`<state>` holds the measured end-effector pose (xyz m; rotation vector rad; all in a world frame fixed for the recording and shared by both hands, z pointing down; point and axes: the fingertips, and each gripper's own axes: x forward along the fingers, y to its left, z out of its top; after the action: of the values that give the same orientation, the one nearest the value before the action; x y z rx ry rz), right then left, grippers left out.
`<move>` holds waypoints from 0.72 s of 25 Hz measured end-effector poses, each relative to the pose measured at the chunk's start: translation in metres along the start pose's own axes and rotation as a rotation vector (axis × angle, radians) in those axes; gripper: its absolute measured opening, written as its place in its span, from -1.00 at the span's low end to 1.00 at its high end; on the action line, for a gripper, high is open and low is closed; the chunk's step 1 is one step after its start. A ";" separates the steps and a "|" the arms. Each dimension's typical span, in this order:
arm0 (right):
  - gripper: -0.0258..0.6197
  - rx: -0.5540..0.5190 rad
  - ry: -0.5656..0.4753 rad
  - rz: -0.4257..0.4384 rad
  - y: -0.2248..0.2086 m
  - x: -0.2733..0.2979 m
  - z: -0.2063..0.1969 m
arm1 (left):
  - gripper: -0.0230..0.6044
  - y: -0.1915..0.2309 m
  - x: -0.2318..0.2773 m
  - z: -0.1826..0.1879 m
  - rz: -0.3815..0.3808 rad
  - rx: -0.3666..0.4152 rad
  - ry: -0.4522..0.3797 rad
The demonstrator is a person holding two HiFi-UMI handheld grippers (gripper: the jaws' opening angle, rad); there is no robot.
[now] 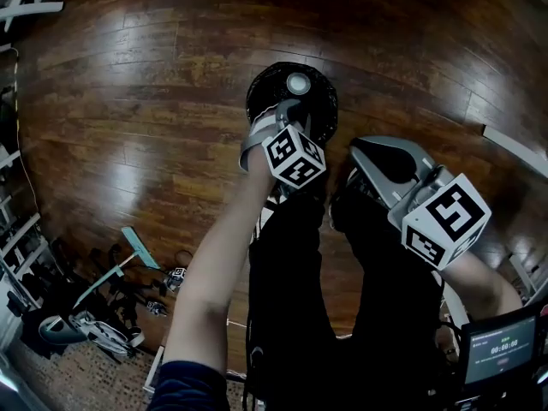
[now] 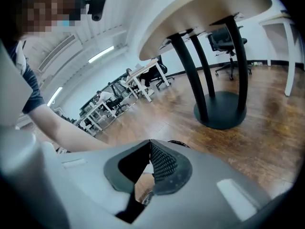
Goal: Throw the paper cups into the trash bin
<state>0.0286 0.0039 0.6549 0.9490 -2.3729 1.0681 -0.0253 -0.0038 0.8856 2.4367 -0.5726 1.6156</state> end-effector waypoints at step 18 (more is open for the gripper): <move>-0.89 -0.074 -0.053 -0.067 0.155 -0.157 0.122 | -0.57 -0.011 -0.511 0.107 0.198 -0.544 -0.459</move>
<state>0.0226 0.0531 0.4070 1.0341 -2.3875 0.9344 -0.1047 0.0846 0.3766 2.3554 -1.1741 0.7789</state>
